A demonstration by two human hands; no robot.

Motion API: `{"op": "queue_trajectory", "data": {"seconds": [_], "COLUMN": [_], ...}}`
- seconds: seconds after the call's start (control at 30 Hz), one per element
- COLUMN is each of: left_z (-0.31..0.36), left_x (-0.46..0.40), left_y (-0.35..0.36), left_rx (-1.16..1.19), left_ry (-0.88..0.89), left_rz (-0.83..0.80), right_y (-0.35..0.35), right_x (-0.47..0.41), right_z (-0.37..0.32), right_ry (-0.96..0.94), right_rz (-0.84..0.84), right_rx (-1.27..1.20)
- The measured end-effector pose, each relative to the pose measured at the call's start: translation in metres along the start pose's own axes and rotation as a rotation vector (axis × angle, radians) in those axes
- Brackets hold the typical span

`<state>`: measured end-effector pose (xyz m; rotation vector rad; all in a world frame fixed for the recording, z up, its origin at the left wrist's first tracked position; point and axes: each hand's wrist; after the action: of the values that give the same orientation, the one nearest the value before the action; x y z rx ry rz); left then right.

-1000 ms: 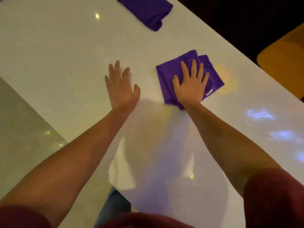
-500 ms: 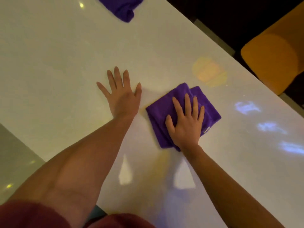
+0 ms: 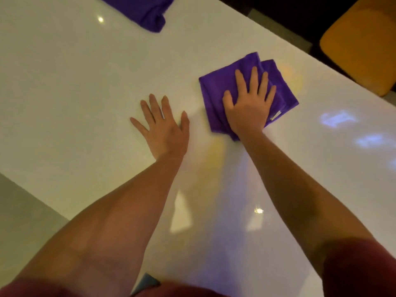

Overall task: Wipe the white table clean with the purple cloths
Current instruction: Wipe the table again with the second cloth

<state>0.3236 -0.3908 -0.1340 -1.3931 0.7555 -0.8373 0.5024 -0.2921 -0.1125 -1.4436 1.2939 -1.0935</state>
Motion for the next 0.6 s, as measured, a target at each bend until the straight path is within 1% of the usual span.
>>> {"op": "queue_trajectory", "data": {"seconds": [0.1,0.17,0.23,0.27,0.33,0.4,0.6], "left_z": [0.000,0.000,0.000,0.000,0.001,0.001,0.002], "left_x": [0.000,0.001,0.001,0.001,0.001,0.000,0.001], "left_y": [0.000,0.001,0.000,0.000,-0.003,-0.003,-0.003], "left_rx": [0.012,0.012,0.012,0.004,-0.015,-0.012,0.012], "left_ry": [0.001,0.004,0.007,0.004,-0.003,0.004,-0.007], "left_rz": [-0.011,-0.005,-0.021,-0.031,-0.049,-0.062,-0.022], "right_y": [-0.004,-0.003,-0.002,-0.003,-0.003,-0.003,-0.008], "right_x": [0.107,0.185,0.242,0.257,0.259,0.239,0.123], "right_z": [0.030,0.051,0.064,0.067,0.066,0.063,0.059], "right_ry": [-0.009,0.024,0.066,0.082,0.102,0.120,0.150], "right_rz": [0.039,0.057,0.020,-0.002,-0.027,-0.006,0.087], "right_rx": [-0.028,-0.023,-0.011,-0.006,-0.008,-0.023,-0.031]}}
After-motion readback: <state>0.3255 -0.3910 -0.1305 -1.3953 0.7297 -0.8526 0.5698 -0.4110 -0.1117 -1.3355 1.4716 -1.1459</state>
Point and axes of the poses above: each hand's wrist, its own x-axis away from the middle knuckle, its own y-axis out of the palm, z = x × y, and after that the axes turned 2 degrees about -x, right-handed
